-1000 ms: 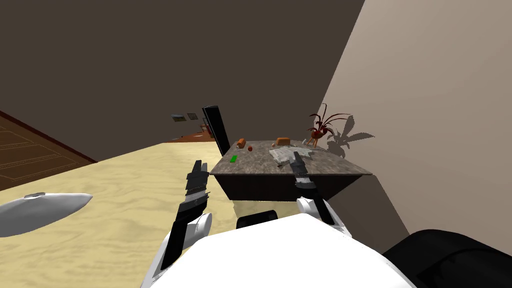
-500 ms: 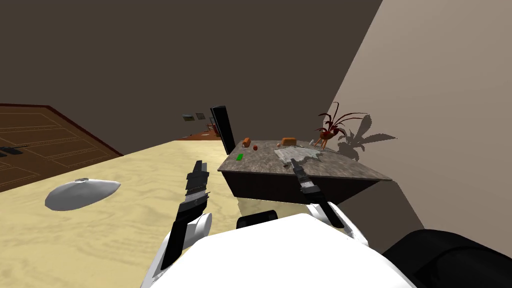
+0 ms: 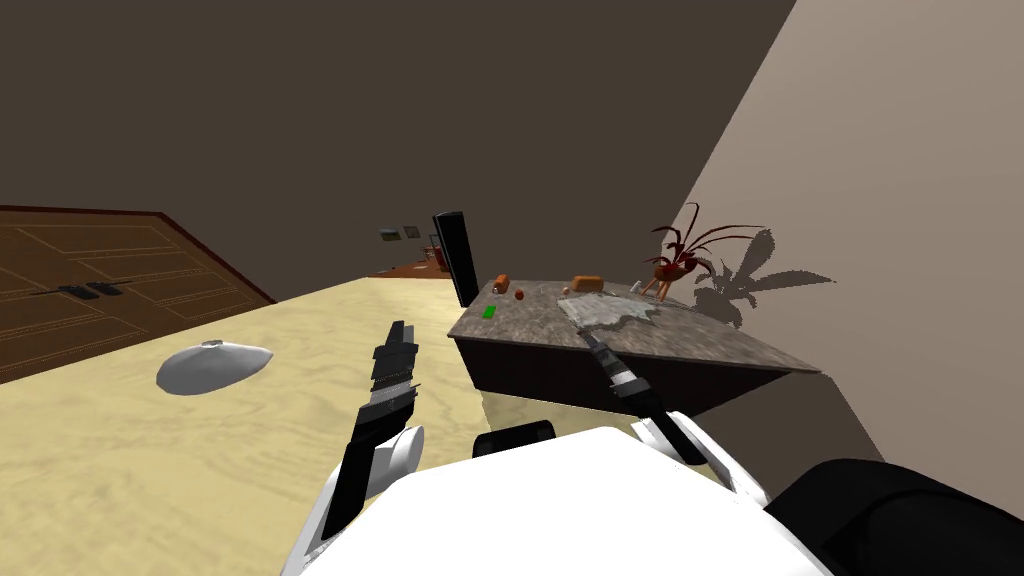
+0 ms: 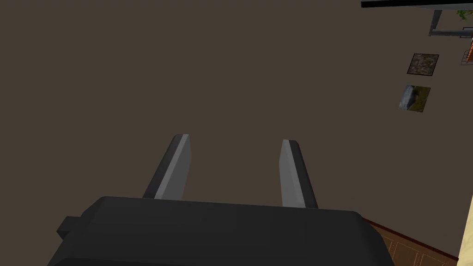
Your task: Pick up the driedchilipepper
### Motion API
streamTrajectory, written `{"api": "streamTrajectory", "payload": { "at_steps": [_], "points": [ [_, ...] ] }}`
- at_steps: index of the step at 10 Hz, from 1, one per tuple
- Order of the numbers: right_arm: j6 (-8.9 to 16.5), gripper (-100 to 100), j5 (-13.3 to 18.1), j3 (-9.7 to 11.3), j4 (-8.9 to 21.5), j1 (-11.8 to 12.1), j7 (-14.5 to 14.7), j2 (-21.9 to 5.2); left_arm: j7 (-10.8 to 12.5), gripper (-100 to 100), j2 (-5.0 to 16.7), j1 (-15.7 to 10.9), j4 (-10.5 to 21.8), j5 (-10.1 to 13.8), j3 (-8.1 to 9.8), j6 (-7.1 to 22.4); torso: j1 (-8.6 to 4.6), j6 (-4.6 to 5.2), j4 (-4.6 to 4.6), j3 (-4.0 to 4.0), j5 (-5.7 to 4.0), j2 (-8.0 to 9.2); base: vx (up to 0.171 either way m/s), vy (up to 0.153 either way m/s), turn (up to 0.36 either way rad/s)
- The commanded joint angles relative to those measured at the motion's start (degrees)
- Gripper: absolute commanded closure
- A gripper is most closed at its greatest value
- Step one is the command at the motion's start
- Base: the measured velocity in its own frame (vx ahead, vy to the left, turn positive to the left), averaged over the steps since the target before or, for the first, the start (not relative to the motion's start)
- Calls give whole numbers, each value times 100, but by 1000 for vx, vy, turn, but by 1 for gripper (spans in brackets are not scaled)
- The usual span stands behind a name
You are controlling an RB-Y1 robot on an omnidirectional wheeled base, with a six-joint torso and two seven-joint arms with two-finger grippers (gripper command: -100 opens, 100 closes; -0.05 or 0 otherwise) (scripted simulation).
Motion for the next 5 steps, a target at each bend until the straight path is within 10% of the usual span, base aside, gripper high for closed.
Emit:
{"api": "streamTrajectory", "payload": {
  "at_steps": [1, 5],
  "points": [
    [62, -100, 43, -51, 7, 81, 67, -170, 0, 0, 0, 0, 0, 0, 0, 0, 0, 0, 0, 0, 0, 0, -6, 40, 50],
    [205, -100, 409, -215, 461, 395, 494, -915, 0, 0, 0, 1, 0, 0, 0, 0, 2, 1, 0, -2, 1, -3, -8, 65, 118]
  ]
}}
